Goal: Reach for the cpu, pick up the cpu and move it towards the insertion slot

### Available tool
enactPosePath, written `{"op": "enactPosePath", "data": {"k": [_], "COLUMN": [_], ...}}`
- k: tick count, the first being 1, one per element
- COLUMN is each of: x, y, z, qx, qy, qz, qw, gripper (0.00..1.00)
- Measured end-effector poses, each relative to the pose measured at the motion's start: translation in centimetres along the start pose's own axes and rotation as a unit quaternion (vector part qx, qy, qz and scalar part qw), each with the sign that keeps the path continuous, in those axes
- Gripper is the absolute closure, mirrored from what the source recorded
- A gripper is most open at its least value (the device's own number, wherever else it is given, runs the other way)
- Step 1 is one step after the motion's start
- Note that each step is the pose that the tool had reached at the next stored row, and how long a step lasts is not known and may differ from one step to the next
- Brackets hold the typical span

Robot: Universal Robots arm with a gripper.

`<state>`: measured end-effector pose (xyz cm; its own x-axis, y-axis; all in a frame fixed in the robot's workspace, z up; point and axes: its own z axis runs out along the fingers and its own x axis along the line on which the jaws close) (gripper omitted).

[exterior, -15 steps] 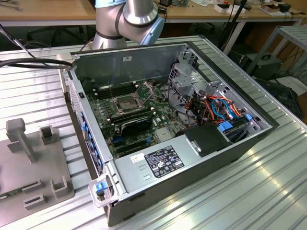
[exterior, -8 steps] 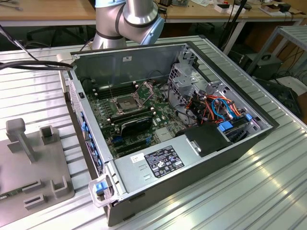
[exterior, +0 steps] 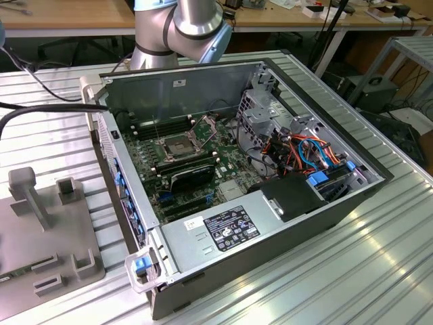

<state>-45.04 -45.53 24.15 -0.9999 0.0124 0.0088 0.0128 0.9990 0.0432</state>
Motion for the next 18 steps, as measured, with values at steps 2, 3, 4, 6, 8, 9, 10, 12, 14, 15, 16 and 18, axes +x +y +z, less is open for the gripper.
{"op": "enactPosePath", "data": {"k": [2, 3, 4, 6, 8, 9, 10, 12, 14, 15, 16, 18], "x": [-0.05, -0.05, -0.05, -0.06, -0.06, -0.05, -0.06, -0.06, -0.06, -0.06, -0.06, -0.06], "y": [-0.01, -0.01, -0.01, -0.02, -0.02, -0.02, -0.02, -0.02, -0.02, -0.02, -0.02, -0.02], "z": [0.15, 0.15, 0.16, 0.18, 0.19, 0.19, 0.19, 0.20, 0.23, 0.25, 0.29, 0.37], "qx": [0.0003, 0.0003, 0.0003, 0.0003, 0.0003, 0.0003, 0.0003, 0.0003, 0.0003, 0.0003, 0.0003, 0.0003], "qy": [0.0001, 0.0002, 0.0002, 0.0001, 0.0001, 0.0001, 0.0001, 0.0001, 0.0000, 0.0000, 0.0001, 0.0004], "qz": [0.000, 0.000, 0.000, 0.000, 0.000, 0.000, 0.000, 0.000, 0.000, 0.000, 0.000, 0.000], "qw": [1.00000, 1.00000, 1.00000, 1.00000, 1.00000, 1.00000, 1.00000, 1.00000, 1.00000, 1.00000, 1.00000, 1.00000], "gripper": [0.40, 0.40, 0.40, 0.40, 0.40, 0.40, 0.38, 0.38, 0.32, 0.32, 0.32, 0.32]}}
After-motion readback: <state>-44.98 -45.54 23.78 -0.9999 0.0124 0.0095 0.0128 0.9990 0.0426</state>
